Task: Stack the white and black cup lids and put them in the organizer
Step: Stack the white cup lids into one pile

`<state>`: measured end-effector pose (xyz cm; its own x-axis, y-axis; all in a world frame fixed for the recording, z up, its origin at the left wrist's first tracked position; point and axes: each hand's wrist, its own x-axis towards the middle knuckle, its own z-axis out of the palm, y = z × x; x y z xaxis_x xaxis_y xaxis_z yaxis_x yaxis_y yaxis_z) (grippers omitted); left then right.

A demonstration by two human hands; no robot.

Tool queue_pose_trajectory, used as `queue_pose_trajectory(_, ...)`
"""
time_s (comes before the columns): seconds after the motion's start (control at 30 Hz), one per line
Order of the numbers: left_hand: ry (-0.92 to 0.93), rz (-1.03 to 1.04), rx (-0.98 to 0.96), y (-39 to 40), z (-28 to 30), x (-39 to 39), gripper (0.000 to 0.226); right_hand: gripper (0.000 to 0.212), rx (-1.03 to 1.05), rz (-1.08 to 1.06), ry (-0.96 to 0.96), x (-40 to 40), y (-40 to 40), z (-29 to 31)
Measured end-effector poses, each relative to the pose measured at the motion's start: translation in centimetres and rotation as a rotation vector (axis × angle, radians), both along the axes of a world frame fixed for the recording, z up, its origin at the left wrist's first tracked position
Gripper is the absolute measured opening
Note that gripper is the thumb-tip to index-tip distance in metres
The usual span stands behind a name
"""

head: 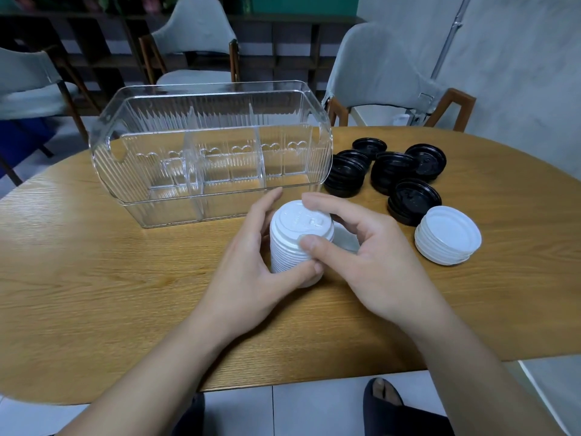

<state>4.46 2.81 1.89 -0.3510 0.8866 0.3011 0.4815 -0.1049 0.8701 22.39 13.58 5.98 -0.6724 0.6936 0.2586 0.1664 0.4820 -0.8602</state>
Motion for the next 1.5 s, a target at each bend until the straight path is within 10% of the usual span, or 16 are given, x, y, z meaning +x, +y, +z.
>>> queue_pose_trajectory(0.57, 0.107, 0.054, 0.022, 0.0, 0.0, 0.4, 0.098, 0.060, -0.005, -0.094, 0.046, 0.4, -0.3, -0.7)
queue_pose_trajectory(0.9, 0.075, 0.214, 0.014, 0.2, 0.0, -0.2, 0.091, 0.031, 0.499, -0.281, -0.472, 2.4, 2.2, -3.0)
queue_pose_trajectory(1.5, 0.097, 0.237, 0.038, 0.2, 0.2, -0.5, 0.087, 0.004, 0.311, -0.397, -0.018, 2.1, 0.9, -0.8)
